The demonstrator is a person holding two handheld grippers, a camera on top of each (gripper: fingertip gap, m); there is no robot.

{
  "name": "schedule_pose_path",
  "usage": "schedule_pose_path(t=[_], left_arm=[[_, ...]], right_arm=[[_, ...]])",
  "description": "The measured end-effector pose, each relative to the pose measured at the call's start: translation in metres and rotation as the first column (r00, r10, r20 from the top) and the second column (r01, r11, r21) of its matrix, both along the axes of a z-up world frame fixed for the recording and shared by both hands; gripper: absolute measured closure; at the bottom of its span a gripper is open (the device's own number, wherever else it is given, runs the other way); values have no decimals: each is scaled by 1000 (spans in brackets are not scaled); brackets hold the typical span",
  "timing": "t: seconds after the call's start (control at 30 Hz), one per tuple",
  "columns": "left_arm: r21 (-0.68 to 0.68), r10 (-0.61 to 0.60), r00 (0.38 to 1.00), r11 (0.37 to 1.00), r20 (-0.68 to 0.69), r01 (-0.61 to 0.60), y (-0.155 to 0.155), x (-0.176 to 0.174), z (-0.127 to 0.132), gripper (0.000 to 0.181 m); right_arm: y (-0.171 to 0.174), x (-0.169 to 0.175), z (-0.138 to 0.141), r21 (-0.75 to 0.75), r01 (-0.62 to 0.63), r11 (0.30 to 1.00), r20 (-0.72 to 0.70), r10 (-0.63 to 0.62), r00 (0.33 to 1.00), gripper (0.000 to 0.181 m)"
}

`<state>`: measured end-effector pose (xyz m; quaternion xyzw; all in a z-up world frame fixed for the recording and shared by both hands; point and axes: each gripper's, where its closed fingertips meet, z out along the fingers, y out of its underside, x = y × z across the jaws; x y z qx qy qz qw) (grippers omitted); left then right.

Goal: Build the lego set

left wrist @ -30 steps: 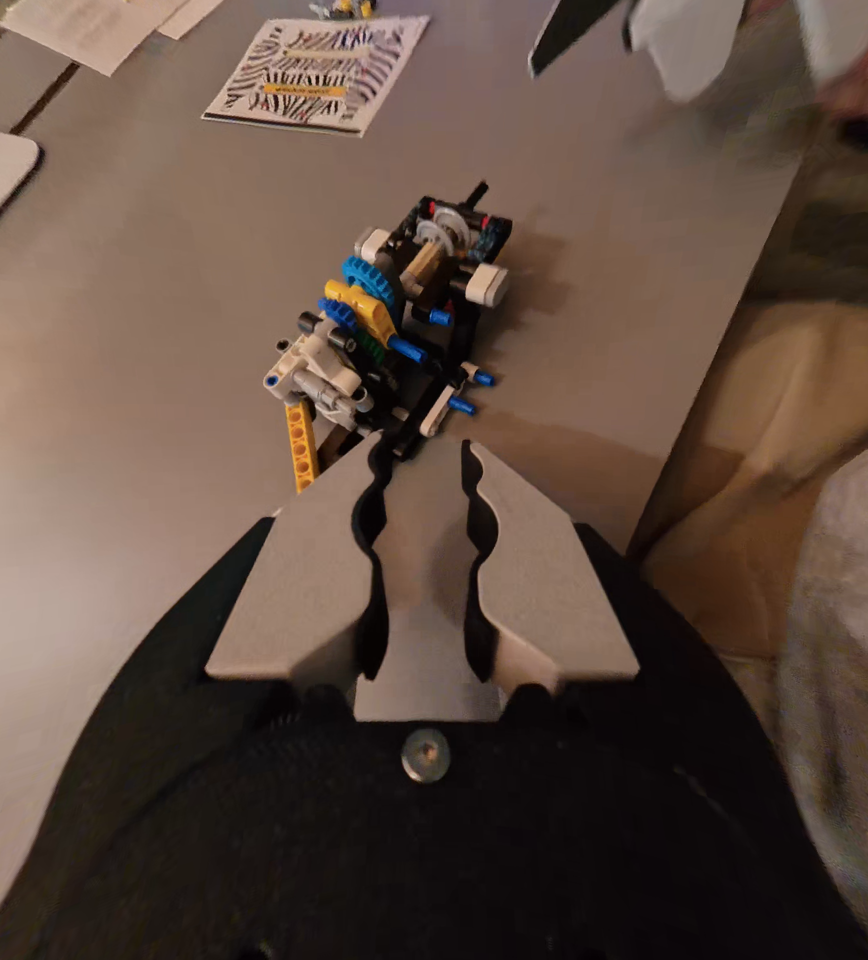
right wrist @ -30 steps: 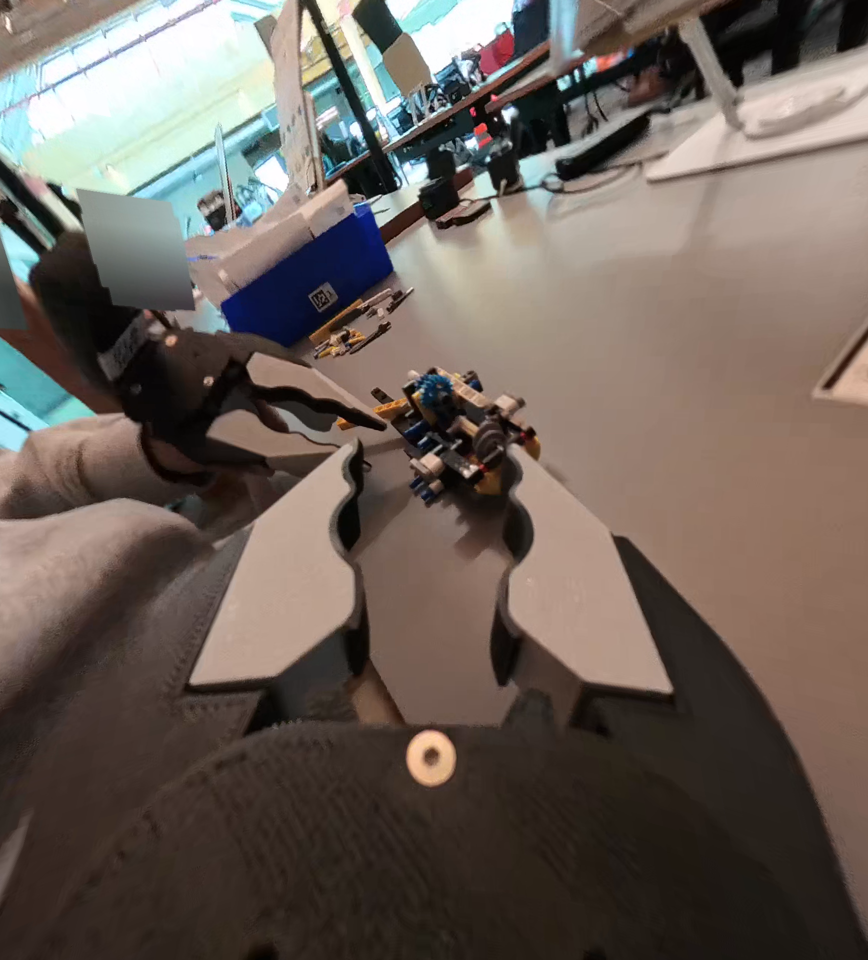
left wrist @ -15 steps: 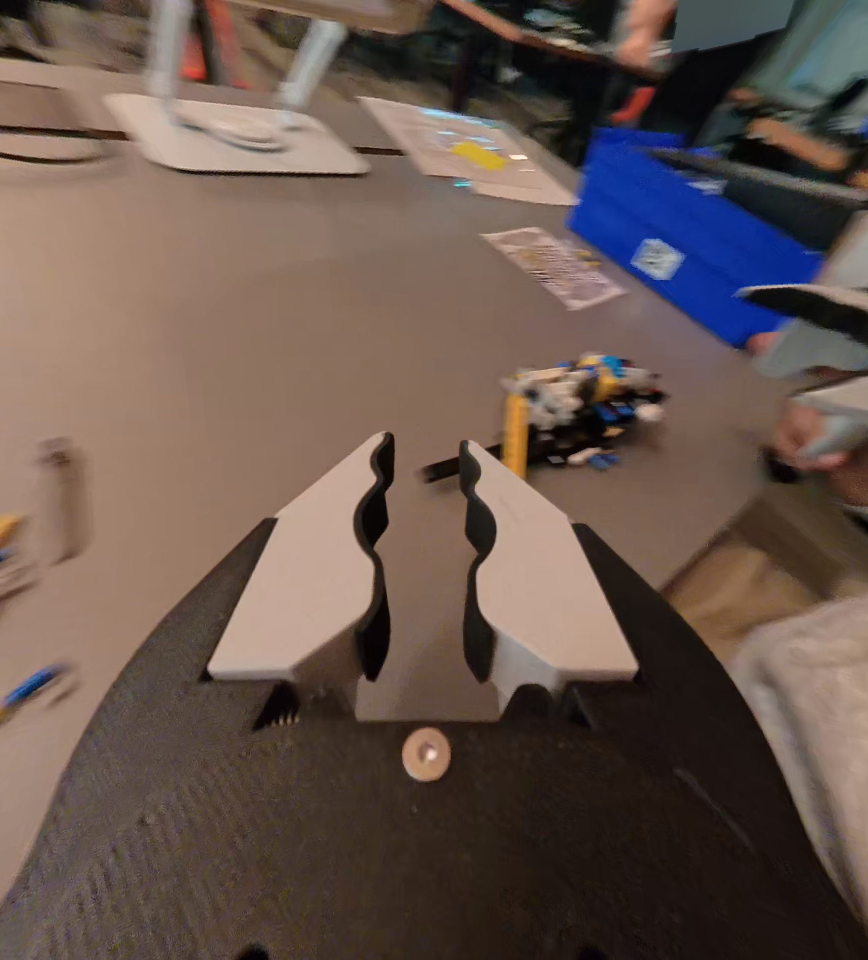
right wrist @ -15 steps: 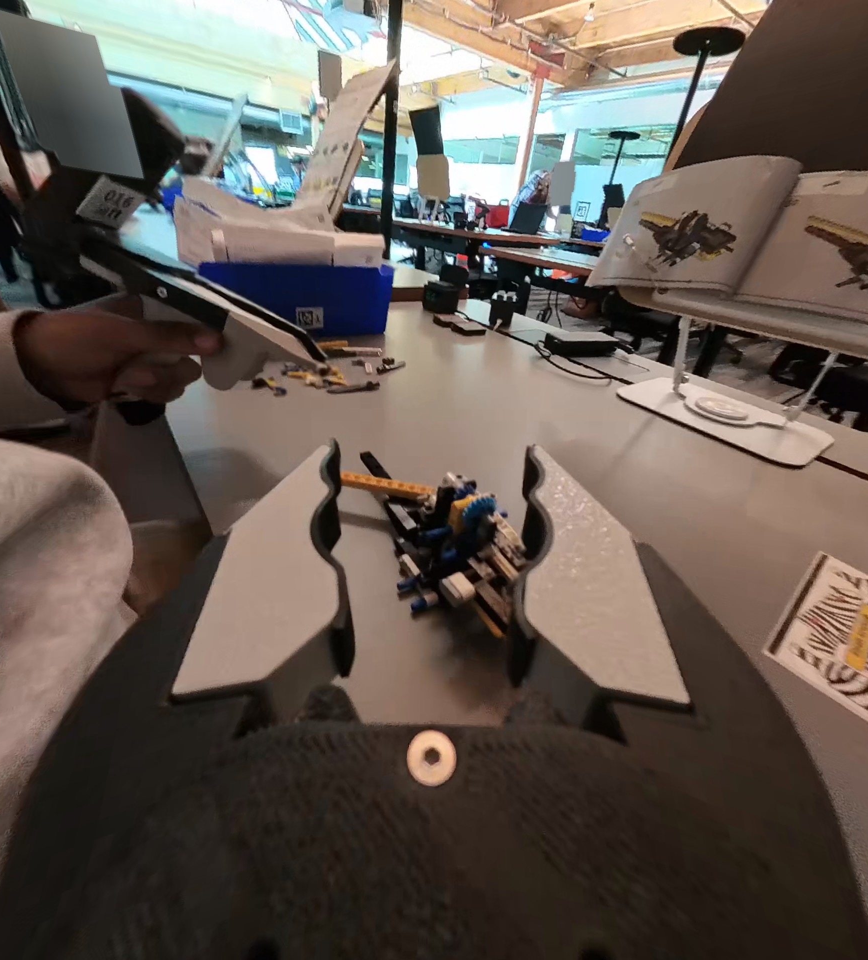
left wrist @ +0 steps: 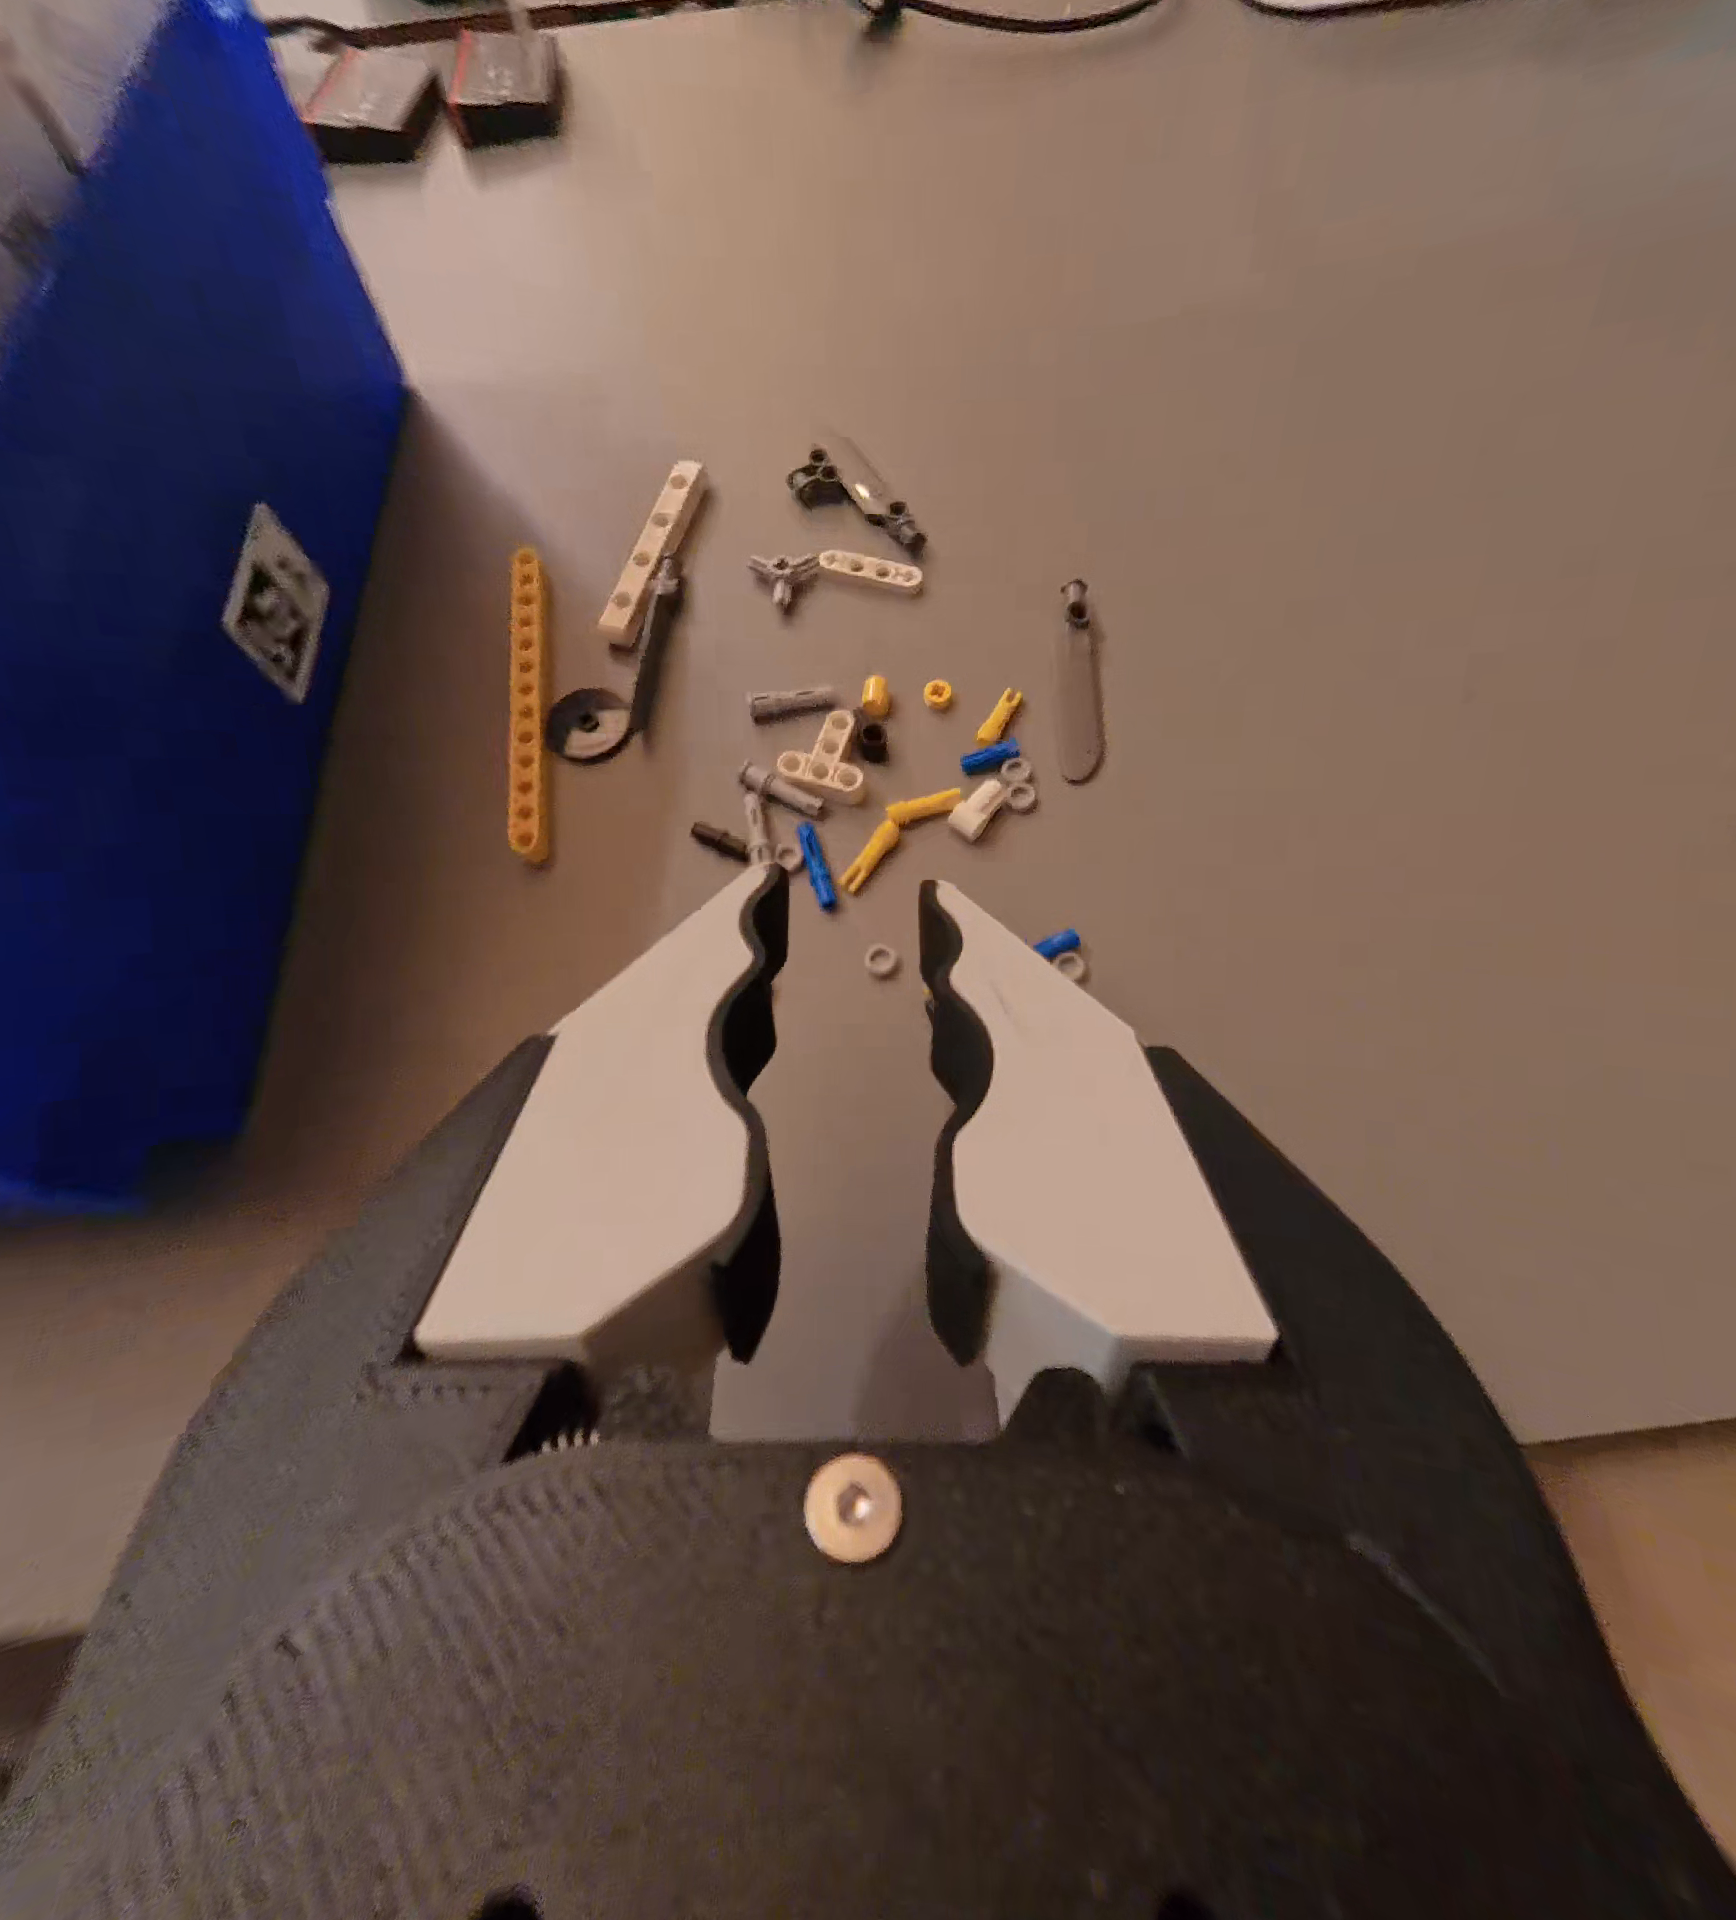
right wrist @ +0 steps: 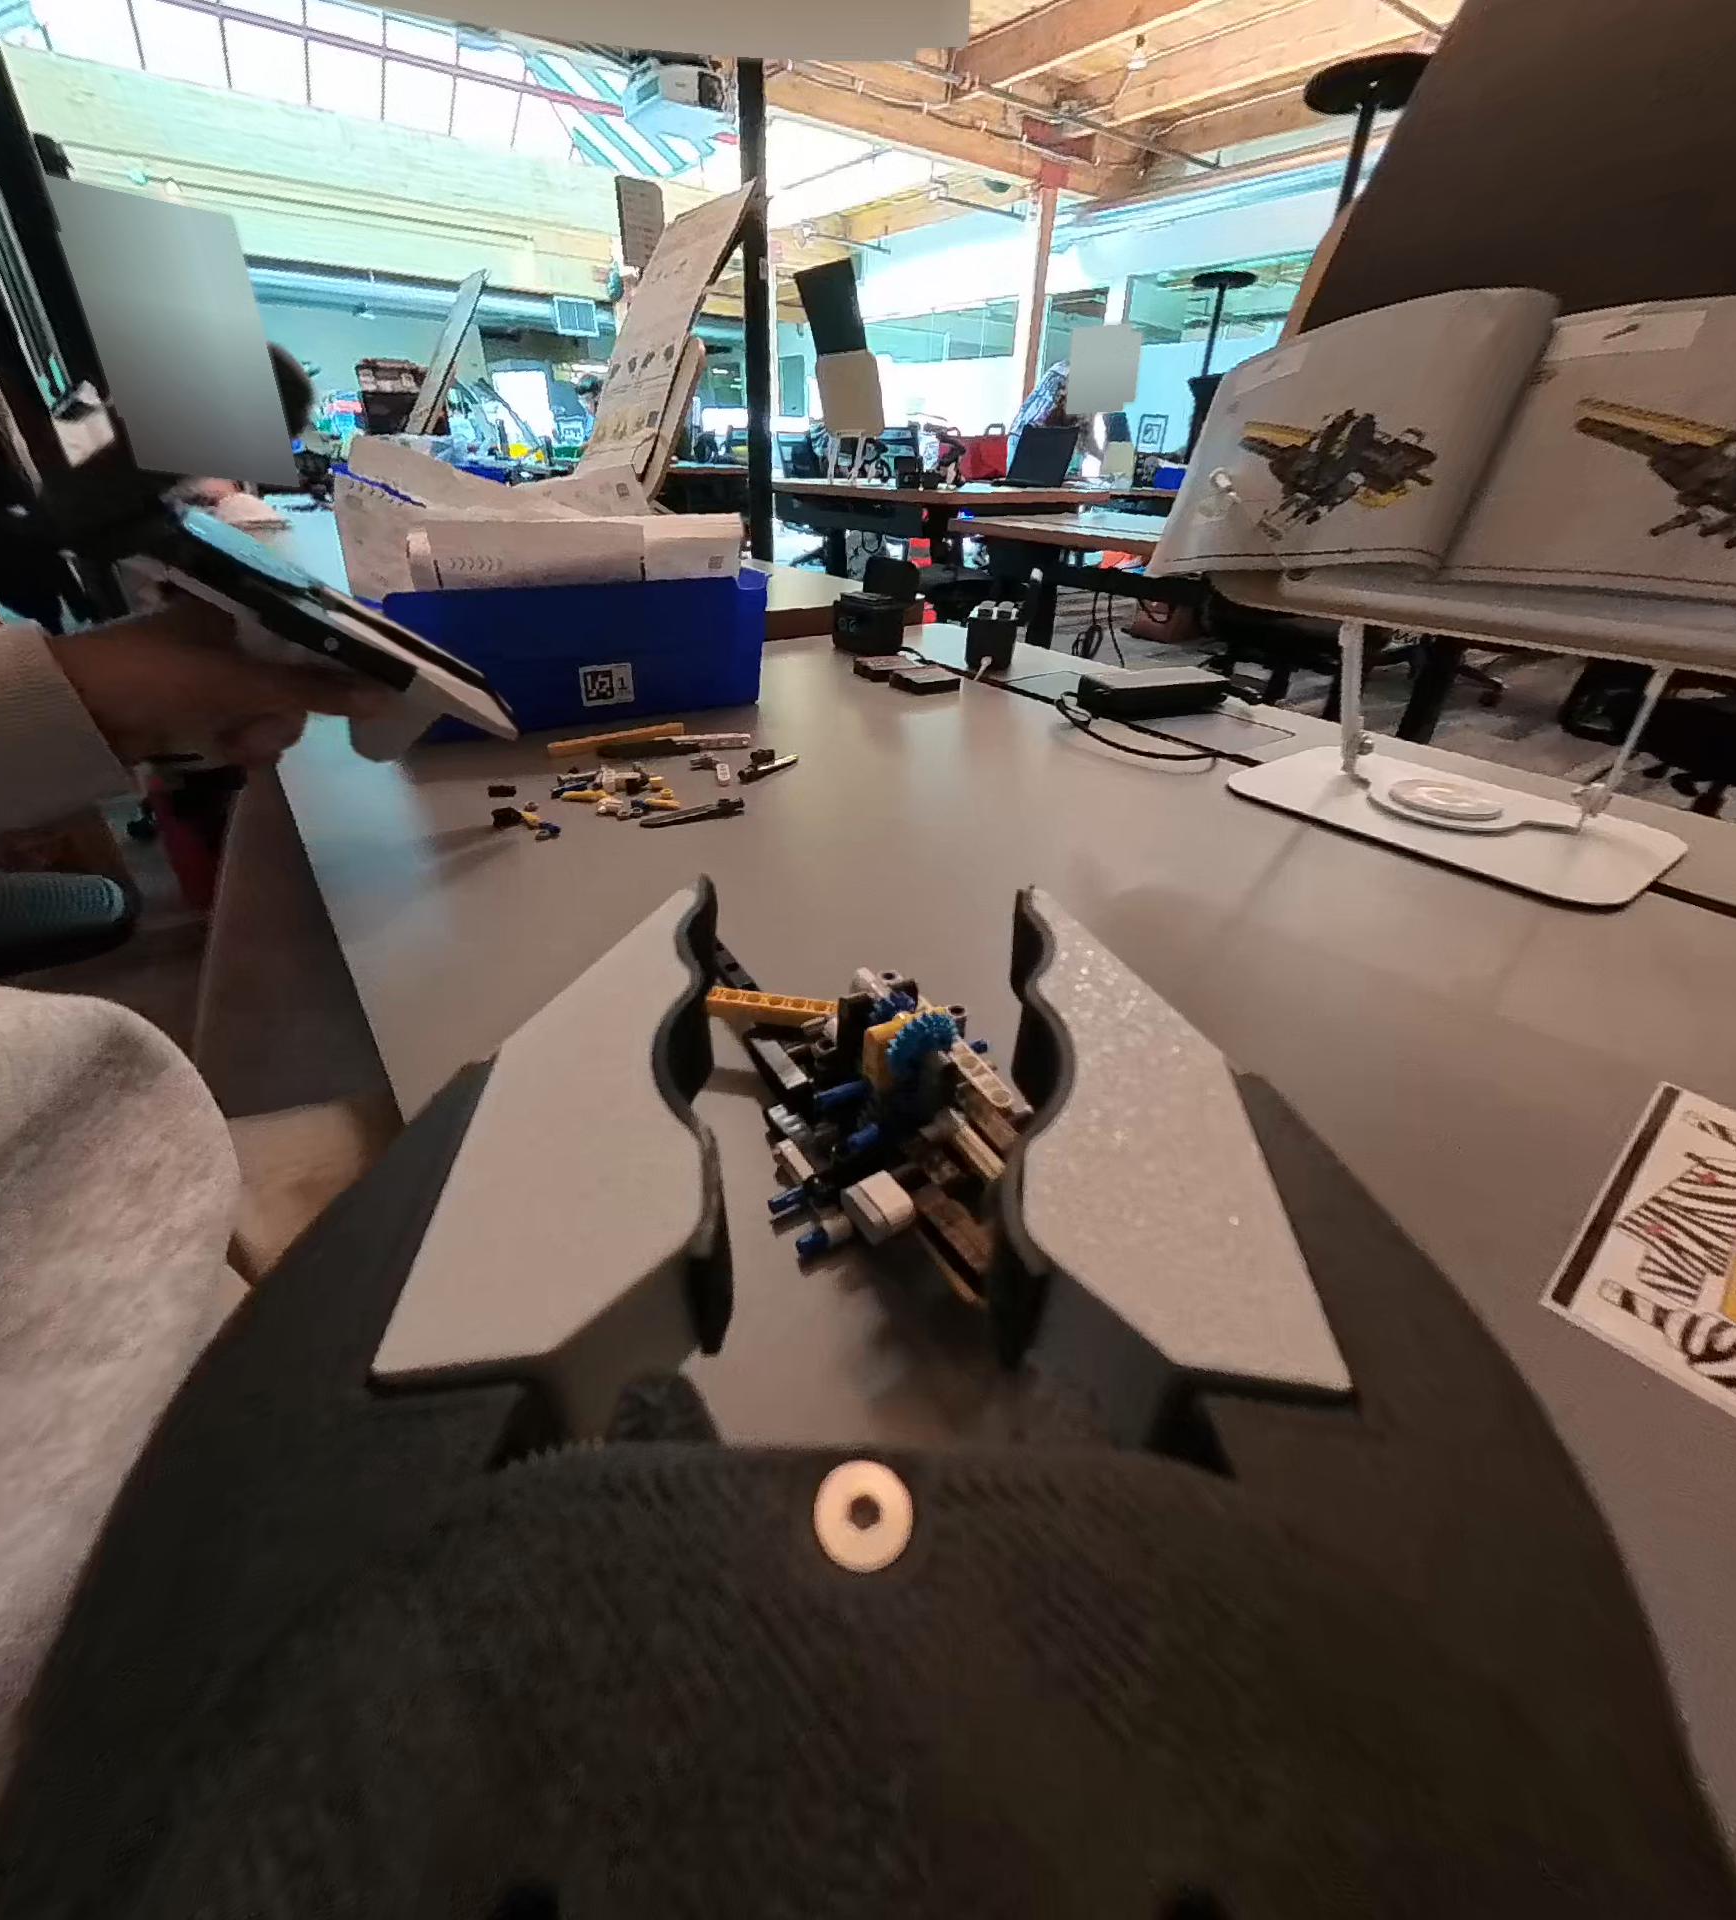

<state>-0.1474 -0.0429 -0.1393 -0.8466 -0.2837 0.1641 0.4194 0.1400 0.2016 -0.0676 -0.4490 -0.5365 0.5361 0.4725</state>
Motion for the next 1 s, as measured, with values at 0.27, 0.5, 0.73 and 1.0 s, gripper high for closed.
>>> schedule_pose_path(t=[0.27,0.5,0.73,1.0], left_arm=[[-44,-6,1000,999,28,7,29,-58,-10,161],[-117,-76,996,990,46,81,60,-87,-11,164],[-140,-193,975,968,112,208,96,-69,-29,148],[-182,-176,970,961,170,207,104,-72,-49,141]], right_arm=[[6,4,1,-28,11,1000,-1,-11,1000,128],[5,3,-3,-29,5,1000,12,-4,1000,129],[7,3,-4,-46,3,999,13,-3,1000,130],[10,4,-3,-57,8,998,9,-7,1000,130]])
